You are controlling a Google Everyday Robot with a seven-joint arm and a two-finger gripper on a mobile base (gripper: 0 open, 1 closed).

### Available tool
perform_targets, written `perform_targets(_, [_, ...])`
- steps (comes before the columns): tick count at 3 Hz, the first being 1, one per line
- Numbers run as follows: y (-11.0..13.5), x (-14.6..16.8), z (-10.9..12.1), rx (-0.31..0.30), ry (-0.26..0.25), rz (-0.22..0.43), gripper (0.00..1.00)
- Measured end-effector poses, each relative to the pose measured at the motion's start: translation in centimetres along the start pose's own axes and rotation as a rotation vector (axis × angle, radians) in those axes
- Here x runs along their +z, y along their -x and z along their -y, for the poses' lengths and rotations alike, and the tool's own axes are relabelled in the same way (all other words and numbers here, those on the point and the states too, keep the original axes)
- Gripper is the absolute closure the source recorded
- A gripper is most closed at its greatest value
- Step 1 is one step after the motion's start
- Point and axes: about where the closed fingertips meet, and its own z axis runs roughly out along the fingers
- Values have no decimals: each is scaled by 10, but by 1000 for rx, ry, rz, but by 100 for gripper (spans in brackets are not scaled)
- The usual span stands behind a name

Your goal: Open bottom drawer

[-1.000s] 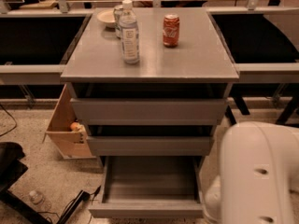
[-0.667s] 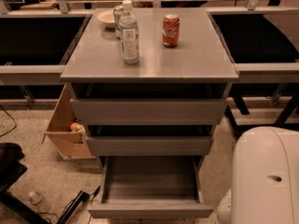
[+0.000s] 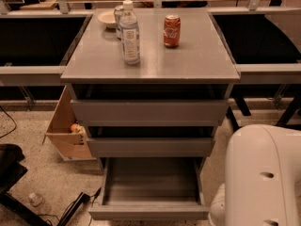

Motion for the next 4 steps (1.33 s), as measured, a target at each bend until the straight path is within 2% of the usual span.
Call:
perform_targets(1, [56, 2, 28, -145, -59, 19, 34])
perform_targets(2, [92, 8, 40, -229, -91, 29, 11])
perform_targets(3, [119, 45, 54, -255, -79, 60, 0])
perform_targets(4, [119, 45, 54, -255, -79, 60, 0])
